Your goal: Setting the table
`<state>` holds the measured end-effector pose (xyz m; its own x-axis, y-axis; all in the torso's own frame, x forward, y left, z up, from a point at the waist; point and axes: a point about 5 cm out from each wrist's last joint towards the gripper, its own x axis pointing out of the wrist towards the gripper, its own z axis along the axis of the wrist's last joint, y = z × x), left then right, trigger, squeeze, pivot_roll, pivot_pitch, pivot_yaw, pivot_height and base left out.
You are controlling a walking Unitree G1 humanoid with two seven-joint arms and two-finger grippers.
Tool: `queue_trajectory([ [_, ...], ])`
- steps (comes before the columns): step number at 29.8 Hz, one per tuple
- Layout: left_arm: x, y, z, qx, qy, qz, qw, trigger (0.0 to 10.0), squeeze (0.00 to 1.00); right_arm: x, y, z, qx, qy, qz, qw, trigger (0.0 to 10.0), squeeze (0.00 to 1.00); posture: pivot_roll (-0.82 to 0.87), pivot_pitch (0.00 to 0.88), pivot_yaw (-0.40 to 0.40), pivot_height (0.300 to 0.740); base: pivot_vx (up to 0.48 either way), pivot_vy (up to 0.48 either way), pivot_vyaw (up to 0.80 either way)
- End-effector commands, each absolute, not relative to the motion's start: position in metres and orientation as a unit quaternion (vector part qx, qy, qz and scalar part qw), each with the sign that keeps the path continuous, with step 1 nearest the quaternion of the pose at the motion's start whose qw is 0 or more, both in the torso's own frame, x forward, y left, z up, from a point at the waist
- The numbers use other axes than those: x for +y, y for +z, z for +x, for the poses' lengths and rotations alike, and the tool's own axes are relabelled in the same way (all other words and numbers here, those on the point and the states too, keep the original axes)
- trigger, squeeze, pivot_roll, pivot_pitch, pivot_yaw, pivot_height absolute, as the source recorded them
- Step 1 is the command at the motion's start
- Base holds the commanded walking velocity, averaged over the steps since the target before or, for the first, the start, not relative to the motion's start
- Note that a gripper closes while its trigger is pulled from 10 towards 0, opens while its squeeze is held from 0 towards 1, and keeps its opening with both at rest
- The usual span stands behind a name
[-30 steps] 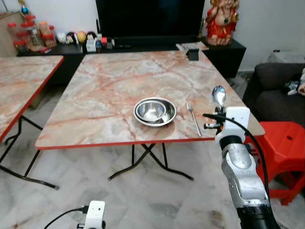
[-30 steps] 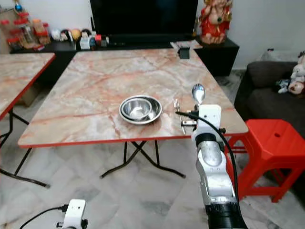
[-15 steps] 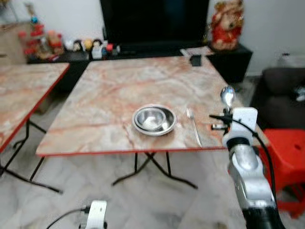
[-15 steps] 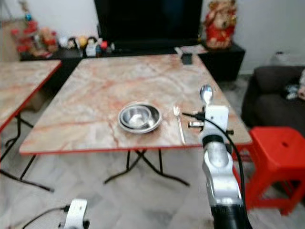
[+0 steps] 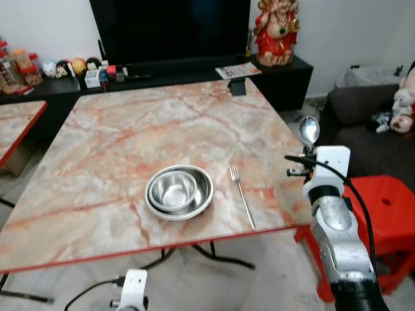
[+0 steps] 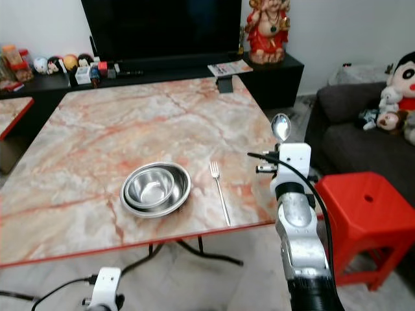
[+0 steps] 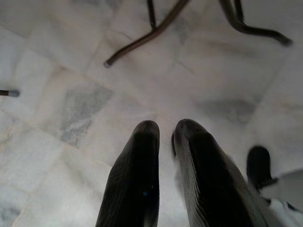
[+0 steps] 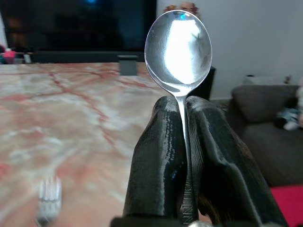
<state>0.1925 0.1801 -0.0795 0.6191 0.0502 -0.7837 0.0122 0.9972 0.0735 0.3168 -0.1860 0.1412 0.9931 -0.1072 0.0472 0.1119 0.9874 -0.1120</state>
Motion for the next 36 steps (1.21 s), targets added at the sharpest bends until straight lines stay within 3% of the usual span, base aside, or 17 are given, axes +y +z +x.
queue_trajectory([
  [1,0.1893,-0.0801,0.1892,0.44,0.021,0.041,0.897,10.0,0.0,-0.1766,0.1449,0.3187,-0.026,-0.041,-0.052,0.997,10.0,0.0,-0.05,0.0,0.004,0.728,0.0,0.0,0.0],
  [17,0.1902,-0.081,0.1875,0.445,0.019,0.05,0.894,10.0,0.0,-0.1744,0.1429,0.3179,-0.022,-0.035,-0.056,0.998,10.0,0.0,-0.05,0.0,0.004,0.728,0.0,0.0,0.09],
  [36,0.1893,-0.081,0.1877,0.444,0.021,0.053,0.894,10.0,0.0,-0.173,0.1433,0.319,-0.021,-0.026,-0.059,0.998,10.0,0.0,-0.05,0.0,0.0,0.728,0.315,-0.257,0.11],
])
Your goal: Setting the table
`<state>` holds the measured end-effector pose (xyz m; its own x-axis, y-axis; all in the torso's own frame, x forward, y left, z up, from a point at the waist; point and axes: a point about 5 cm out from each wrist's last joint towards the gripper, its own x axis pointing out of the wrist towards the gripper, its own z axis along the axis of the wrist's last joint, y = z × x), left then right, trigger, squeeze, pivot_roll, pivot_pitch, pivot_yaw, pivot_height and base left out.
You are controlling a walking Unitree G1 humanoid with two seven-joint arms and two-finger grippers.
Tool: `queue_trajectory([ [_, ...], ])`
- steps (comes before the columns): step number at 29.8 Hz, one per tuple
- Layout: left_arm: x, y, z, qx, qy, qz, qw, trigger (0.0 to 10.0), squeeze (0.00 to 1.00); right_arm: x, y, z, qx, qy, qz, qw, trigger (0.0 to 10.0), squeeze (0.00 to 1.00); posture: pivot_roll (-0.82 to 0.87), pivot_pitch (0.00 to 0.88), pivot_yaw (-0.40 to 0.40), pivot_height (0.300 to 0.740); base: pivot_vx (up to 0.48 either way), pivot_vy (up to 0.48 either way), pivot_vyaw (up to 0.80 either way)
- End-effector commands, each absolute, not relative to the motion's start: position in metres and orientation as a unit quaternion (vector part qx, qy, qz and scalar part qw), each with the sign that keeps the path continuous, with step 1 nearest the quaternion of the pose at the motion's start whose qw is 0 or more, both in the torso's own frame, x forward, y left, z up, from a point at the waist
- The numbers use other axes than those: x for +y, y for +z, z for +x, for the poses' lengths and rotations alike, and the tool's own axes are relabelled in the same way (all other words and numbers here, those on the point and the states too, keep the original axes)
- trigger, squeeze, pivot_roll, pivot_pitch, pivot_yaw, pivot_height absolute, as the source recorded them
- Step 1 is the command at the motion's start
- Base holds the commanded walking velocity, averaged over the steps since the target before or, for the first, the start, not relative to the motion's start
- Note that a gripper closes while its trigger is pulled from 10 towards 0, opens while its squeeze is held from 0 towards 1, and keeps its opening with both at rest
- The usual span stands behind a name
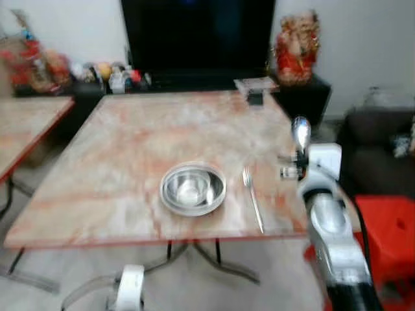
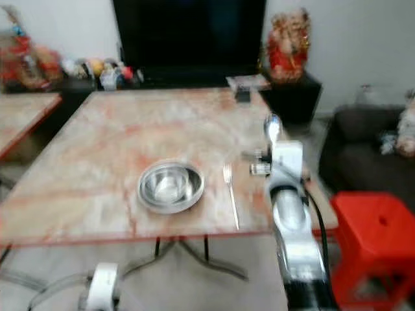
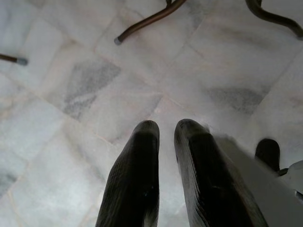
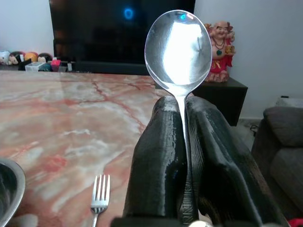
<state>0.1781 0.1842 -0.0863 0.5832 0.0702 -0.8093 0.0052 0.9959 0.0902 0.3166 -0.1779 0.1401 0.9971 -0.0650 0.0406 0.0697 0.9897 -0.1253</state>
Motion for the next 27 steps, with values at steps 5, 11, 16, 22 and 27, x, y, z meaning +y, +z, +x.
queue_trajectory([
  [5,0.189,-0.081,0.188,0.441,0.025,0.048,0.896,10.0,0.0,-0.174,0.143,0.319,-0.02,-0.027,-0.059,0.998,10.0,0.0,-0.05,0.0,0.0,0.728,0.064,-0.064,0.0],
  [11,0.189,-0.081,0.188,0.443,0.025,0.047,0.895,10.0,0.0,-0.173,0.142,0.319,-0.016,-0.027,-0.06,0.998,10.0,0.0,-0.05,0.0,0.001,0.728,0.0,0.0,0.0],
  [16,0.19,-0.081,0.189,0.443,0.025,0.047,0.895,10.0,0.0,-0.172,0.141,0.319,-0.014,-0.021,-0.066,0.997,10.0,0.0,-0.05,0.0,0.002,0.728,0.0,0.0,0.0],
  [22,0.191,-0.08,0.189,0.443,0.026,0.048,0.895,10.0,0.0,-0.169,0.131,0.317,0.011,-0.01,-0.066,0.998,10.0,0.0,-0.05,0.0,0.005,0.728,0.0,0.0,0.0],
  [27,0.191,-0.08,0.189,0.443,0.025,0.048,0.895,10.0,0.0,-0.17,0.117,0.315,0.038,-0.016,-0.07,0.997,10.0,0.0,-0.05,0.0,0.009,0.728,0.0,0.0,0.0],
])
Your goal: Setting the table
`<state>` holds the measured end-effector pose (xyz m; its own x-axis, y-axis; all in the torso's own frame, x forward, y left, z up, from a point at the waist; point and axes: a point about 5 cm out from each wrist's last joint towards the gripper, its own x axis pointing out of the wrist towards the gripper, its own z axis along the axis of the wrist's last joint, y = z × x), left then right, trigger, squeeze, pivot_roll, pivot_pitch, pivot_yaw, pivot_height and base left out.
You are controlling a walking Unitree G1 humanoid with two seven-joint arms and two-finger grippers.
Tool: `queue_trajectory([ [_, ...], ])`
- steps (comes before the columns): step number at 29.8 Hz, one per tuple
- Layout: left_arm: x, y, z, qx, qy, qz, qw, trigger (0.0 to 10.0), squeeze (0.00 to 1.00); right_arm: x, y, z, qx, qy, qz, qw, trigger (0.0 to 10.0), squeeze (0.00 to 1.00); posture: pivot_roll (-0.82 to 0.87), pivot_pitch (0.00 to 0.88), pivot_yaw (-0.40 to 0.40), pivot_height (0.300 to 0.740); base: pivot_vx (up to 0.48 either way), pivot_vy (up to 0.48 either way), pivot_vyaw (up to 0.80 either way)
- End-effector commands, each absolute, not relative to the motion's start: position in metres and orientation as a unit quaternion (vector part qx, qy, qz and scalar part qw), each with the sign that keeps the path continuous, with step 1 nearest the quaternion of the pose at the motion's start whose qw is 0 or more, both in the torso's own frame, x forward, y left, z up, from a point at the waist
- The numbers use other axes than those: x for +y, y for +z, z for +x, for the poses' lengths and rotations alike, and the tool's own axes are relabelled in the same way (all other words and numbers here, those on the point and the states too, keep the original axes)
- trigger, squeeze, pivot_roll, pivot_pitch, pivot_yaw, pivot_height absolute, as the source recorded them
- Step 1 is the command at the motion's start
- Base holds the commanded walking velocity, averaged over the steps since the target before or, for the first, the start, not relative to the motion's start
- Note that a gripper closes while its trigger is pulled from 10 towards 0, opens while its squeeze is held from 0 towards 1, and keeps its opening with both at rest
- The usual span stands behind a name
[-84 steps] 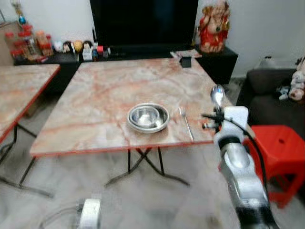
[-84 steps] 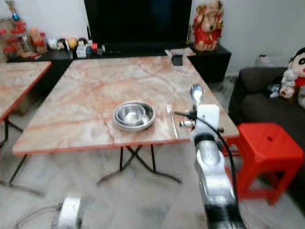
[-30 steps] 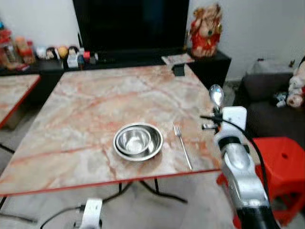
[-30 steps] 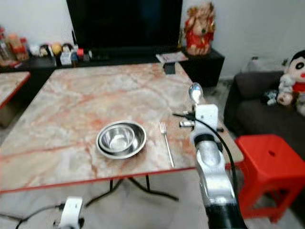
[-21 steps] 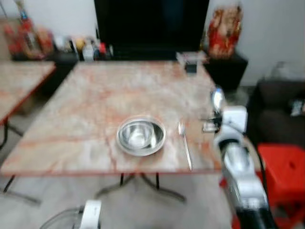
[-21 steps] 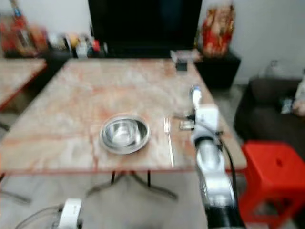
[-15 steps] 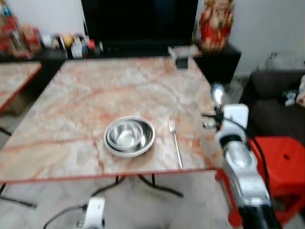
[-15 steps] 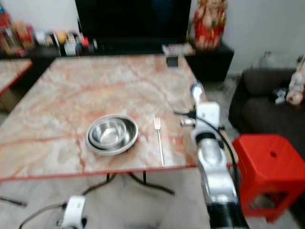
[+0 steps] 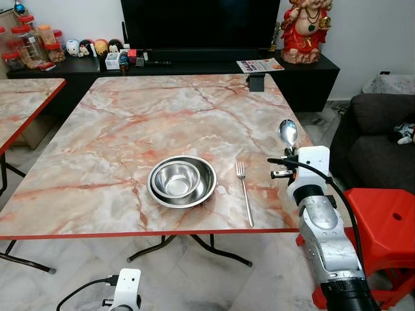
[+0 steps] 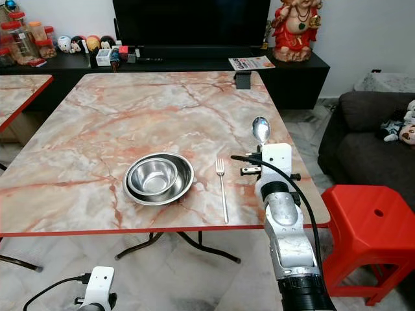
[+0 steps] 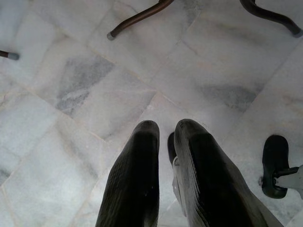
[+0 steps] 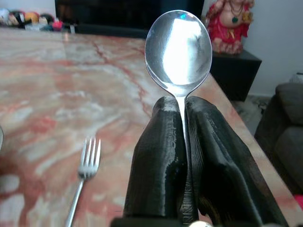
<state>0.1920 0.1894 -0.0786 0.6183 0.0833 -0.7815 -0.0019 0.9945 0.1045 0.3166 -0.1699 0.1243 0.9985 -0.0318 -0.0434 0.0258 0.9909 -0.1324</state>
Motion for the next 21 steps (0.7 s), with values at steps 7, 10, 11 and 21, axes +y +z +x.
queue_trajectory([
  [7,0.193,-0.08,0.188,0.444,0.026,0.048,0.894,10.0,0.0,-0.169,0.103,0.321,0.068,0.001,-0.073,0.995,10.0,0.0,-0.05,0.0,0.011,0.728,0.0,0.0,0.0],
  [10,0.194,-0.08,0.188,0.444,0.027,0.048,0.894,10.0,0.0,-0.167,0.099,0.323,0.074,0.011,-0.065,0.995,10.0,0.0,-0.04,0.0,0.011,0.728,0.0,0.0,0.0],
  [11,0.194,-0.08,0.188,0.444,0.027,0.048,0.894,10.0,0.0,-0.167,0.098,0.324,0.074,0.014,-0.064,0.995,10.0,0.0,-0.04,0.0,0.011,0.728,0.0,0.0,0.0],
  [21,0.196,-0.082,0.184,0.446,0.031,0.049,0.893,10.0,0.0,-0.156,0.091,0.337,0.086,0.044,-0.056,0.994,10.0,0.0,-0.03,0.0,0.008,0.728,0.0,0.0,0.0],
])
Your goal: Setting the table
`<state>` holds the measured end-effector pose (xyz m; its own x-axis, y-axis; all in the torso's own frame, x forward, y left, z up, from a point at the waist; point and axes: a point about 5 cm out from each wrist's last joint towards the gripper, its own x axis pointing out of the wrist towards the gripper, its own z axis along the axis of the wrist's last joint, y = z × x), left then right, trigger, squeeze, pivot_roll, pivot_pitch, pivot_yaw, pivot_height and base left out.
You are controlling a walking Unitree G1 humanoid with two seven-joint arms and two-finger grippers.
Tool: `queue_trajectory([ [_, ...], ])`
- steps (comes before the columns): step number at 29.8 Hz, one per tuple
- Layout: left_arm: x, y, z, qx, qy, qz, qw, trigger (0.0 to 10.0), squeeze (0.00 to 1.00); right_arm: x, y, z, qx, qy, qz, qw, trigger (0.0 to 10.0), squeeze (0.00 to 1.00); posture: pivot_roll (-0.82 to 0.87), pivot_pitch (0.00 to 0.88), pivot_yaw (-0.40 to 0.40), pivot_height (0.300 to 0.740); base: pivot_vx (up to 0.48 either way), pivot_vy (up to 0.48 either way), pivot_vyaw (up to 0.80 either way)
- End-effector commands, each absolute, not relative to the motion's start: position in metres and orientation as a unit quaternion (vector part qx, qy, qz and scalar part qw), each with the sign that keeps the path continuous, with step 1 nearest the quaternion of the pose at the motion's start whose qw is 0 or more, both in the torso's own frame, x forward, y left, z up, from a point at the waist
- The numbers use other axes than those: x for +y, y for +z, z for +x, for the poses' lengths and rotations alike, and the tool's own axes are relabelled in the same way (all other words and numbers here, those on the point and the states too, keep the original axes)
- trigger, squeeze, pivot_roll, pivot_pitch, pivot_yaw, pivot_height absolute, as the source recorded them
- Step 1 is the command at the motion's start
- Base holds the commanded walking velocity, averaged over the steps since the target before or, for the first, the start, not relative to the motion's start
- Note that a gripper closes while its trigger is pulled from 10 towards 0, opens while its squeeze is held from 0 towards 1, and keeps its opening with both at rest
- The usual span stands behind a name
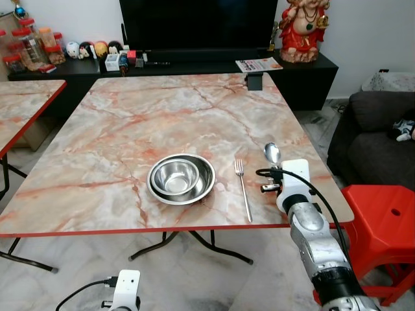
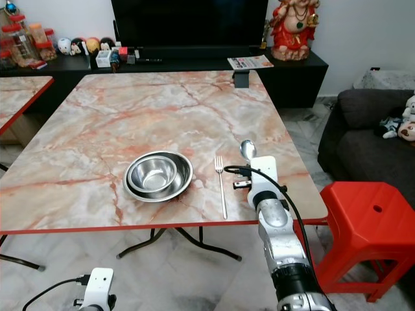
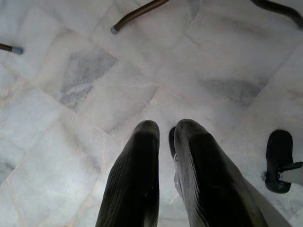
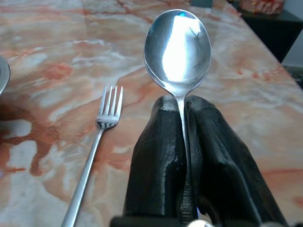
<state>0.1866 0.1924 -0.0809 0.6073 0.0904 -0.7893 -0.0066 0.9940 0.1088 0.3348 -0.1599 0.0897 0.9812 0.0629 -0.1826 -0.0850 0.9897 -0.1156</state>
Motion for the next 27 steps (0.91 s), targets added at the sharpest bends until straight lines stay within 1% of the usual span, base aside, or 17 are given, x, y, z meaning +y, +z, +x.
queue_trajectory([
  [1,0.197,-0.082,0.184,0.447,0.031,0.049,0.893,10.0,0.0,-0.155,0.09,0.338,0.087,0.045,-0.055,0.994,10.0,0.0,-0.03,0.0,0.008,0.728,0.0,0.0,0.0],
  [5,0.197,-0.082,0.182,0.448,0.033,0.049,0.892,10.0,0.0,-0.152,0.087,0.338,0.094,0.045,-0.053,0.993,10.0,0.0,-0.03,0.0,0.007,0.728,0.0,0.0,0.0],
  [10,0.198,-0.083,0.181,0.451,0.032,0.051,0.891,10.0,0.0,-0.156,0.075,0.34,0.125,0.014,-0.055,0.99,10.0,0.0,-0.03,0.0,0.009,0.728,0.247,0.0,0.0],
  [13,0.198,-0.083,0.18,0.451,0.031,0.051,0.89,10.0,0.0,-0.159,0.073,0.344,0.14,-0.016,-0.025,0.99,10.0,0.0,-0.02,0.0,0.012,0.728,0.0,0.0,0.0],
  [27,0.205,-0.085,0.174,0.453,0.037,0.055,0.889,10.0,0.0,-0.145,0.081,0.358,0.146,-0.008,-0.009,0.989,10.0,0.0,0.01,0.0,0.007,0.728,0.0,0.0,0.0],
])
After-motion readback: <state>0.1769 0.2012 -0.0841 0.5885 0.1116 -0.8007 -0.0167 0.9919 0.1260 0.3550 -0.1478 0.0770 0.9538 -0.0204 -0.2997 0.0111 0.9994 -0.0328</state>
